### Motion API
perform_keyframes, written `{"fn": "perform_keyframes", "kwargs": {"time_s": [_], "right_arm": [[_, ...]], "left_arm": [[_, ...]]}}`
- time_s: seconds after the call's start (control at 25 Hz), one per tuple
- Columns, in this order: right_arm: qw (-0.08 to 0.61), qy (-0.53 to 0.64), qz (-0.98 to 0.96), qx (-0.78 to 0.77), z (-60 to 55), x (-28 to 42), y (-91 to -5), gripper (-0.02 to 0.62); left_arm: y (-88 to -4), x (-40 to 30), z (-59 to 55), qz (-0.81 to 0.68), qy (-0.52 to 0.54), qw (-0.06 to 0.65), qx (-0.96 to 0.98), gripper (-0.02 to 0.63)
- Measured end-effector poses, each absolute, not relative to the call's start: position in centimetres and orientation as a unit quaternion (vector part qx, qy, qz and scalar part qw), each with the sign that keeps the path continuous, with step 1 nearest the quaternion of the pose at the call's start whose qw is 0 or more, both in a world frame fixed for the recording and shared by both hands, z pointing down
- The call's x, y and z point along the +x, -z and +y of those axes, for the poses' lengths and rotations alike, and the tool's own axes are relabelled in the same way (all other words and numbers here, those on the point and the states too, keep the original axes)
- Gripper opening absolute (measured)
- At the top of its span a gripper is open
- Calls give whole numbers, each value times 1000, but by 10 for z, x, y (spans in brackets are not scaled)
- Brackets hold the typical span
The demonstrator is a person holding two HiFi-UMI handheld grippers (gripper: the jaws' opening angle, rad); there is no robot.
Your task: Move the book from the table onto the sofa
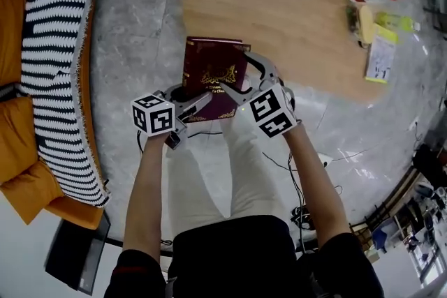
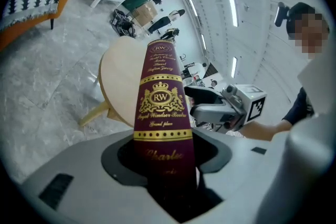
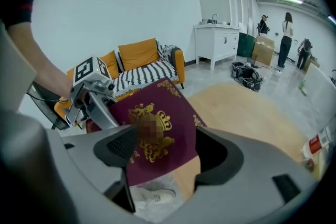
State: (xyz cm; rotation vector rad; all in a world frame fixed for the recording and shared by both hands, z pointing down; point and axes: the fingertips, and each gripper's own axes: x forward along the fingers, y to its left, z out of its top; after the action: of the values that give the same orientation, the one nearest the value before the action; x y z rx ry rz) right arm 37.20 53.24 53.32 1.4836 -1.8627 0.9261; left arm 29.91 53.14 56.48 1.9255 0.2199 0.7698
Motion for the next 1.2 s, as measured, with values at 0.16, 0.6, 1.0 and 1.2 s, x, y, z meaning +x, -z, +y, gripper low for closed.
{"fn": "perform_keyframes", "kwargs": {"time_s": [0.16, 0.6, 1.0, 1.2], "right_arm": [[305, -328, -705, 550, 525, 369, -500, 367], [233, -303, -742, 550, 493, 349, -390, 182], [225, -213, -784, 538, 443, 322, -287, 63], [210, -158, -791, 552, 430, 310, -242, 24]], "left_arm": [[-526, 299, 505, 53, -299, 487, 819, 244], [-407, 267, 464, -40, -267, 418, 867, 244], [-288, 220, 419, -139, -187, 357, 905, 244], [-235, 202, 402, -200, -138, 323, 915, 244]]}}
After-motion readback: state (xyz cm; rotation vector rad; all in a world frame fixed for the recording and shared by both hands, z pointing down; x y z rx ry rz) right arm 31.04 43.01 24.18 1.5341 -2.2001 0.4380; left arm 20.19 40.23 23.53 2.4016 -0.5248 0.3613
